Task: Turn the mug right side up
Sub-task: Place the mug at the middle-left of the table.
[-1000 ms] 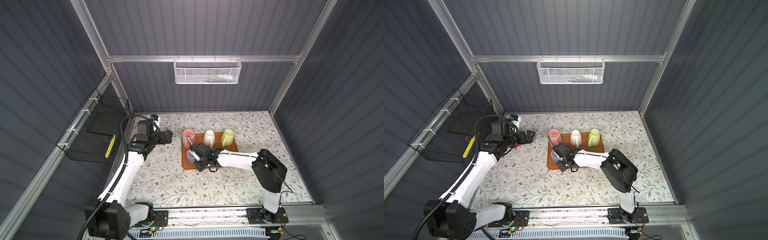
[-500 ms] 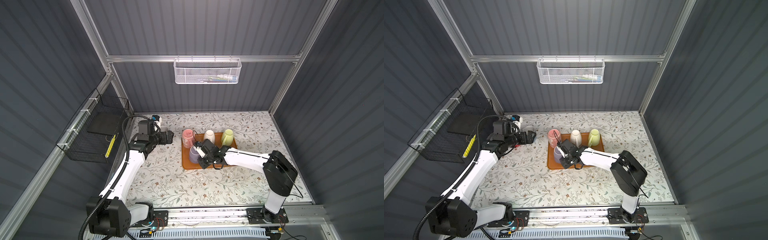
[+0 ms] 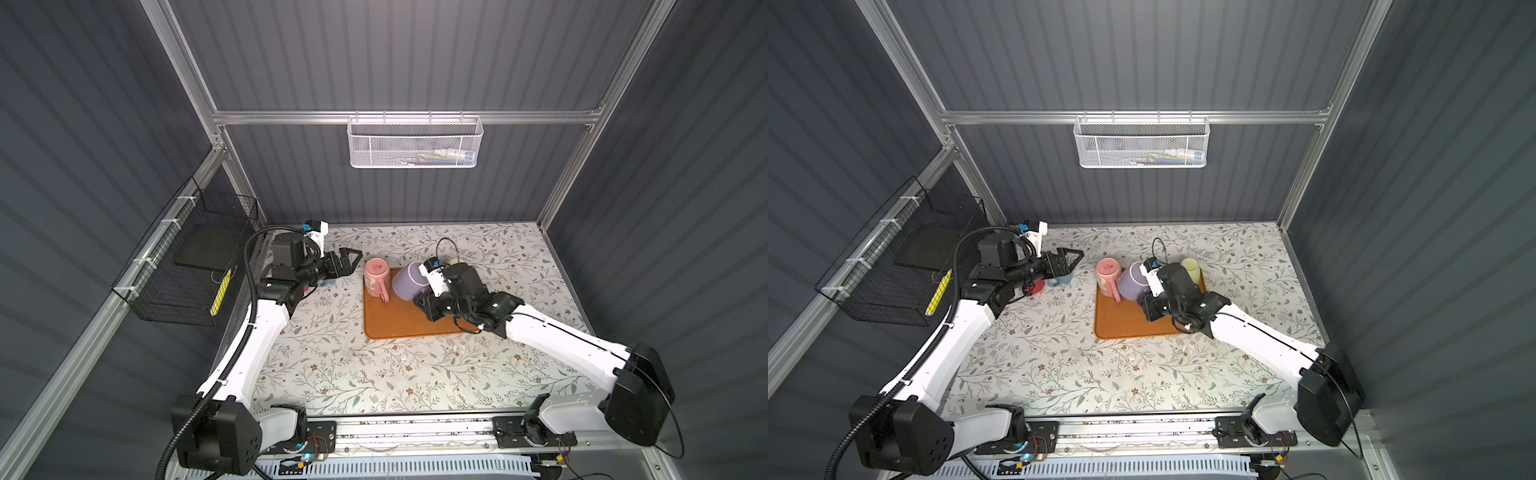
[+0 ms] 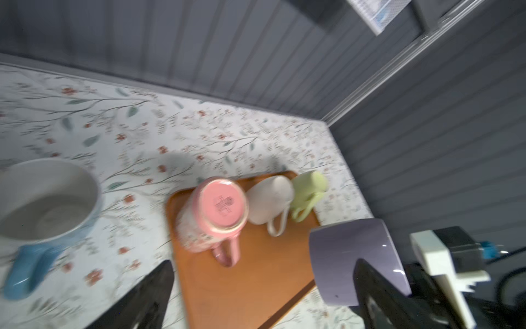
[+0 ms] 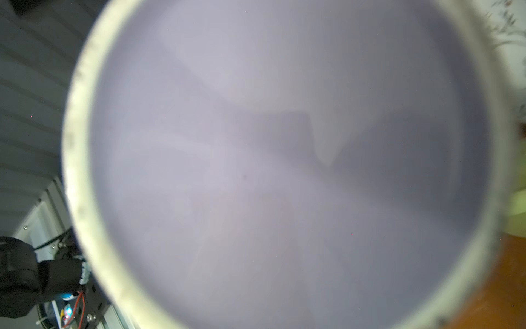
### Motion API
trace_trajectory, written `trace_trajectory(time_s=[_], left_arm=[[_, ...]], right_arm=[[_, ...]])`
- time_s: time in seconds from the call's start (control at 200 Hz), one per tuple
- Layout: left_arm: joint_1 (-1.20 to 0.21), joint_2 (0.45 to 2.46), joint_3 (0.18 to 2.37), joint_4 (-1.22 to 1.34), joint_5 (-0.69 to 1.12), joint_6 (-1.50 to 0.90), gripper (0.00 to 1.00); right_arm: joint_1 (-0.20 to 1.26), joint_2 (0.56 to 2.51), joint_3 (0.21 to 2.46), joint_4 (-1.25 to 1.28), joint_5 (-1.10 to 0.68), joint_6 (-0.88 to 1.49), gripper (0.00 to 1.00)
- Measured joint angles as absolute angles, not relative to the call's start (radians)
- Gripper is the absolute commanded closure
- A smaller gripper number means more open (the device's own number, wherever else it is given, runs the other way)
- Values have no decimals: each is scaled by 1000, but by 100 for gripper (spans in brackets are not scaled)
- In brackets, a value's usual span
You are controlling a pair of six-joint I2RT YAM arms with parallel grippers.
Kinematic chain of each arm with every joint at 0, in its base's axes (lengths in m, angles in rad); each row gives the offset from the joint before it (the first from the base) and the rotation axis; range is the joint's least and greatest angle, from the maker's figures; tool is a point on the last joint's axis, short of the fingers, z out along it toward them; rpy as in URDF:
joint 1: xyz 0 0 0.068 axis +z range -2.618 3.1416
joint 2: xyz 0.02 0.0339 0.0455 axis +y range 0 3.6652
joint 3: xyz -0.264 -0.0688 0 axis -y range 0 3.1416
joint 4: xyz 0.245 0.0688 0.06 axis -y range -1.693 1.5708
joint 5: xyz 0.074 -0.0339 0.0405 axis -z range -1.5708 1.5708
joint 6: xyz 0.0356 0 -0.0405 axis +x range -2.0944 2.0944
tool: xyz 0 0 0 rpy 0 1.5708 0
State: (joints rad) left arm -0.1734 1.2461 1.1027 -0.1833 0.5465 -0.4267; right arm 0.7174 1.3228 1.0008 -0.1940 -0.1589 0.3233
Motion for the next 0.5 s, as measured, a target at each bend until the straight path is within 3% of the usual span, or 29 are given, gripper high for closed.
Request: trace_trajectory(time_s=[0.22, 0.5], left_arm=[[-264, 1307, 1081, 67, 750, -602, 3], [-418, 1395, 1084, 210, 828, -685, 3]], right_arm=[[641, 1213, 974, -64, -212, 373, 100], [637, 1217, 964, 21, -291, 422, 100]])
